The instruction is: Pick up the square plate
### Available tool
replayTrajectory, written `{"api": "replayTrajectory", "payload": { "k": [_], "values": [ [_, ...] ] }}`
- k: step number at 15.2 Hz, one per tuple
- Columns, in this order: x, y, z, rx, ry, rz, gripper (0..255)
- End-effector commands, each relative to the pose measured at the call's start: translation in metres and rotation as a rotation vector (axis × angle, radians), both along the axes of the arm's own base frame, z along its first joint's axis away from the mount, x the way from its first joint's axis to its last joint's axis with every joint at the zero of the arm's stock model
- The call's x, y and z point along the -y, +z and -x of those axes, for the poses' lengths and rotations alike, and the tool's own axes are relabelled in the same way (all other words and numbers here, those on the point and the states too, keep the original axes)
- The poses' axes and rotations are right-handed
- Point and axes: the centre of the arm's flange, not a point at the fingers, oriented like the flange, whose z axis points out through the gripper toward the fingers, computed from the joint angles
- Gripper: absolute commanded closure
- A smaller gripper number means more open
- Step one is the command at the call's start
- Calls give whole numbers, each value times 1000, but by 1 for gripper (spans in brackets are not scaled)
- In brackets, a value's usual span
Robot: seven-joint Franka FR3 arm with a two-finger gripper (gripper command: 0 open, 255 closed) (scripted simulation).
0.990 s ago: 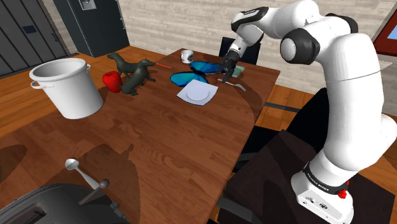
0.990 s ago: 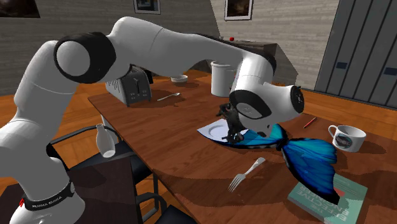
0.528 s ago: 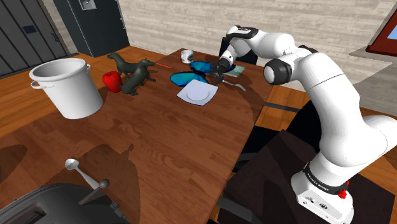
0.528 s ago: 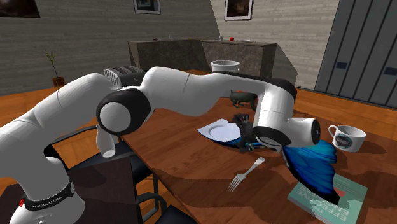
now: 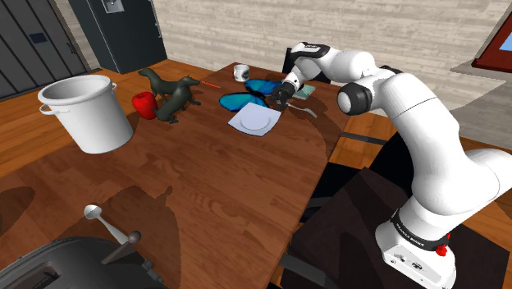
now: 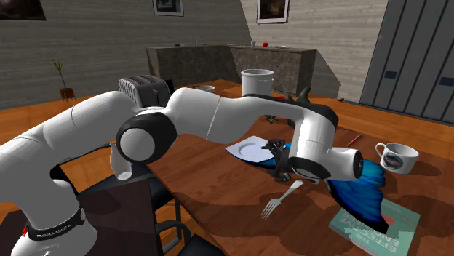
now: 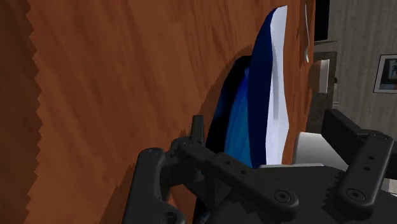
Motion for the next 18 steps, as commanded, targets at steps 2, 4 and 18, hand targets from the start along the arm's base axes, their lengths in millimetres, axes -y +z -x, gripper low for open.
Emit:
{"api": "replayTrajectory", "payload": {
  "k": [2,4,18],
  "values": [
    [-1,-1,0,1,0,0,255],
    [-1,-1,0,1,0,0,255],
    [0,41,0,1,0,0,255]
  ]
}}
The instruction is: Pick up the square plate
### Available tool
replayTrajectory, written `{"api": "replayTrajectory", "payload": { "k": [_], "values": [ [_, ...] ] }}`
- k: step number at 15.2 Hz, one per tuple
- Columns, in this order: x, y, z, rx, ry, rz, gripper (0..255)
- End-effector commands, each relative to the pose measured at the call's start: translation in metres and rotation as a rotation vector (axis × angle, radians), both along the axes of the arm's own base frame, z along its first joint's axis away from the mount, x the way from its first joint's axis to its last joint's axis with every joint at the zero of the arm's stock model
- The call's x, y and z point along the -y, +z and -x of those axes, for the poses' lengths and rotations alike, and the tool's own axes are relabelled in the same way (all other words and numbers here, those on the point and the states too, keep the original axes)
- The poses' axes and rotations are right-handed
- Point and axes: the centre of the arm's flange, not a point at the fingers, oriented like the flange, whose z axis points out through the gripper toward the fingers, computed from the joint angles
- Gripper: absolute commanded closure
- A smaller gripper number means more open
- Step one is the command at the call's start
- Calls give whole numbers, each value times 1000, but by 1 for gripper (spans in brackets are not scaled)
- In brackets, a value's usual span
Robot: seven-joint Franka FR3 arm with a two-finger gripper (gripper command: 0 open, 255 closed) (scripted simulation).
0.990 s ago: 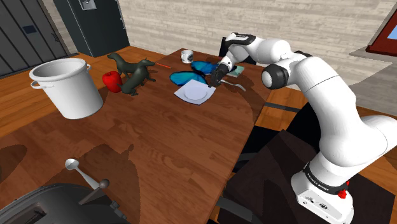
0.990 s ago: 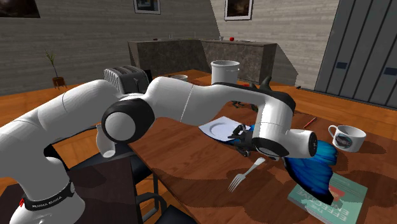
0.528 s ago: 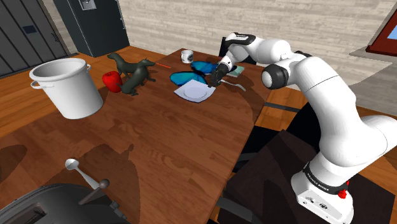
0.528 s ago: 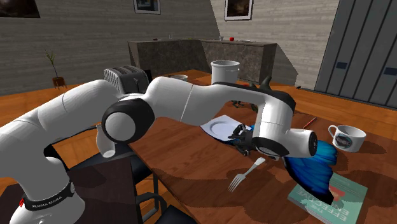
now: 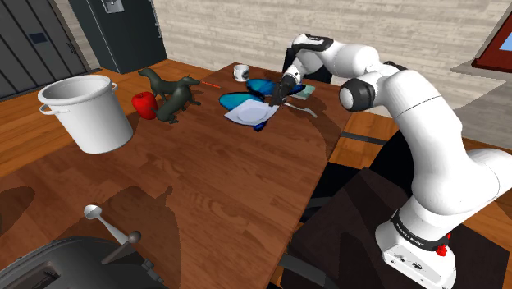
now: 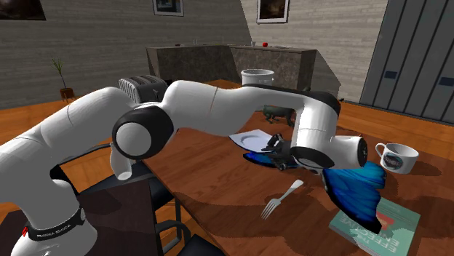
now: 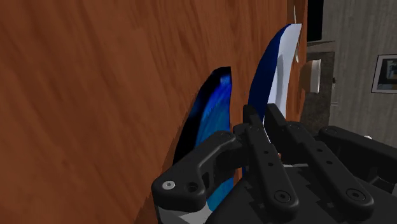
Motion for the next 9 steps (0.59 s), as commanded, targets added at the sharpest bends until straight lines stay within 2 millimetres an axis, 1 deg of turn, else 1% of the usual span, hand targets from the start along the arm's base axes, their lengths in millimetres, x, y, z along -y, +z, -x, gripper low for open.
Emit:
{"api": "replayTrajectory", "payload": {
  "k": [1,7,9],
  "values": [
    [0,11,0,0,0,0,255],
    [0,43,0,0,0,0,255],
    [0,43,0,0,0,0,255]
  ]
}}
